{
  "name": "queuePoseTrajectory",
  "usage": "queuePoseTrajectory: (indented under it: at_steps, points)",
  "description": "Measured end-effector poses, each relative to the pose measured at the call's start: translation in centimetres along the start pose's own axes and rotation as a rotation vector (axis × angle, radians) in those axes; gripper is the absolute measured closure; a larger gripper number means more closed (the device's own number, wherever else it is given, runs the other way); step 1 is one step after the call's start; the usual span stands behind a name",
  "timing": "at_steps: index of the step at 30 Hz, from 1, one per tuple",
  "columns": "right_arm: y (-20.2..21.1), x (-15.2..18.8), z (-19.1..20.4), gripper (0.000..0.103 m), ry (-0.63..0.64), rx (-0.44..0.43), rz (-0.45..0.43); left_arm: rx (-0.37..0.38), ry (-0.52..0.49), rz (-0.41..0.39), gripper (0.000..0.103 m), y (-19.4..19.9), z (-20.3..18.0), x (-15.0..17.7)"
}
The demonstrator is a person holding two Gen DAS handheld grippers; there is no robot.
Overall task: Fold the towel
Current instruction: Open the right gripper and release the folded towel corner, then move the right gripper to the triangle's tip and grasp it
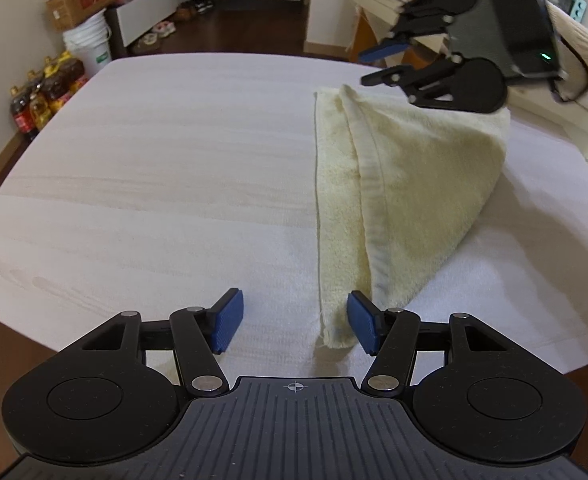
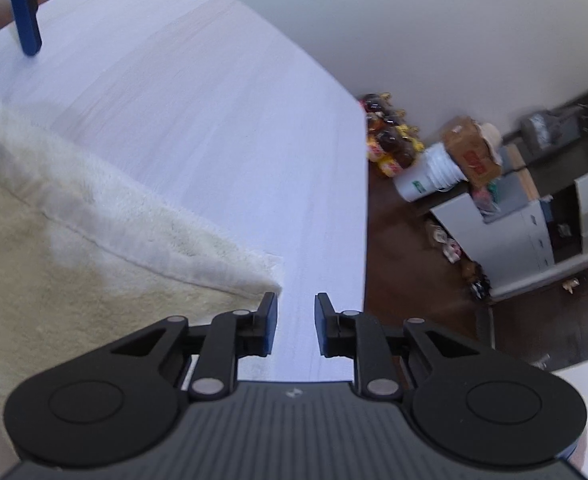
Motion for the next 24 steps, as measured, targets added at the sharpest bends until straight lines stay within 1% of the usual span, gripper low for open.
queuePoseTrajectory:
  at_steps: [4,7,9,10,12,14,18,20,24]
  points:
    - [2.1,-0.3,0.8,0.078,-0.065,0.044,0.018,-0.001,-0.009,-0.015,0.044,0.3,1.3,0.0]
    - [4.4,-0.6,2.0,0.075,-0.156,0.081,0.021,-0.011,-0.040,-0.047,0.044,0.9,2.4,-0.2]
    - [6.4,-1.2,3.5,0.074,-0.243,0.116,0.025,-0.015,-0.059,-0.069,0.044,1.0,3.1,-0.6]
    - [6.9,-1.4,3.8,0.072,-0.268,0.121,0.024,-0.016,-0.073,-0.086,0.044,1.2,3.5,-0.8]
    - [8.8,-2.0,5.7,0.071,-0.354,0.135,0.022,-0.011,-0.094,-0.114,0.043,1.4,4.4,-1.1]
    - [10.8,-2.8,7.8,0.069,-0.450,0.137,0.021,-0.004,-0.114,-0.126,0.043,1.3,4.7,-1.4]
    - [13.9,-4.7,11.6,0.069,-0.587,0.135,0.006,0.023,-0.149,-0.149,0.043,1.1,5.9,-1.9]
    - [15.1,-5.6,12.8,0.069,-0.623,0.136,0.009,0.029,-0.162,-0.157,0.043,1.0,6.4,-2.1]
    - [15.7,-7.7,14.1,0.069,-0.676,0.145,0.028,0.047,-0.171,-0.171,0.042,1.0,7.5,-2.7]
Point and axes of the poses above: each gripper's, at about its wrist camera, not at the fingertips, and y roughly against the way its jaws point, z to its left, x to its underside, the point moved 8 cm from there along -y, roughly the way its jaws point, and after that the axes turned 1 degree about -y, right-handed, at the moved point
